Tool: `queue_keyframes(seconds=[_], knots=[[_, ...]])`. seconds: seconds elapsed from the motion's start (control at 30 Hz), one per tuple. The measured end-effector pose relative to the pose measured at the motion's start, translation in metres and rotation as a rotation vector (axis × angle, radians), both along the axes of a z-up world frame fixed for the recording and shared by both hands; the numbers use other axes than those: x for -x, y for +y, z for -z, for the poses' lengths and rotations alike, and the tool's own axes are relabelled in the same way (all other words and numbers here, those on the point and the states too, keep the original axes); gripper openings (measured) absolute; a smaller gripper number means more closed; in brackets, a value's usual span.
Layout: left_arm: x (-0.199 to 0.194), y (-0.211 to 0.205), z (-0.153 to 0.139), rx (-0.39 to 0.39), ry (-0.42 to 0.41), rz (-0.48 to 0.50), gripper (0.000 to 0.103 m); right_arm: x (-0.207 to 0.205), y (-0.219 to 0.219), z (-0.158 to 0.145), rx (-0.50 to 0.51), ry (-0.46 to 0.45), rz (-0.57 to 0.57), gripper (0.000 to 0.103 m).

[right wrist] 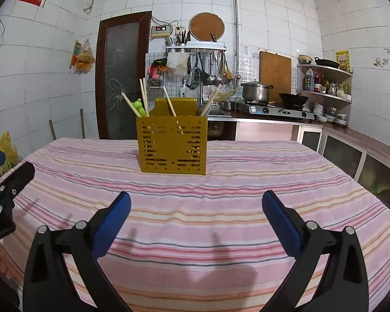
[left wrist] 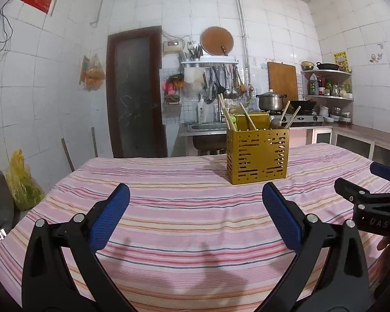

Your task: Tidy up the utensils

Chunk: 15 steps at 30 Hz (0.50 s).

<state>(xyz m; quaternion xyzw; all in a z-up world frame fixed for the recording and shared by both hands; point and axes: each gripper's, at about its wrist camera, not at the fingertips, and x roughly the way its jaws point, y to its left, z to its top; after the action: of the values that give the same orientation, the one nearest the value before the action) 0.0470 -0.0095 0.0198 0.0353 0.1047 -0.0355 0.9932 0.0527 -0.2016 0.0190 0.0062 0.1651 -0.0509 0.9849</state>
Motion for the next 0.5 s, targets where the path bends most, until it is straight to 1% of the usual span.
queue_keyframes(seconds=[0.13,0.23,0.4,0.5], knots=[[0.002,0.000,0.001,-0.004,-0.002,0.004,0.098,0.006,0.000,-0.001,0.000,-0.036,0.014,0.099],[0.000,0.004,0.001,0.014,0.006,0.006,0.098,0.009,0.000,-0.001,0.000,-0.051,0.020,0.099],[-0.008,0.013,0.003,0.060,0.045,0.003,0.098,0.013,0.001,-0.002,0.004,-0.070,0.022,0.099],[-0.008,0.013,0.003,0.066,0.044,0.001,0.098,0.013,0.003,-0.002,0.016,-0.075,0.020,0.099]])
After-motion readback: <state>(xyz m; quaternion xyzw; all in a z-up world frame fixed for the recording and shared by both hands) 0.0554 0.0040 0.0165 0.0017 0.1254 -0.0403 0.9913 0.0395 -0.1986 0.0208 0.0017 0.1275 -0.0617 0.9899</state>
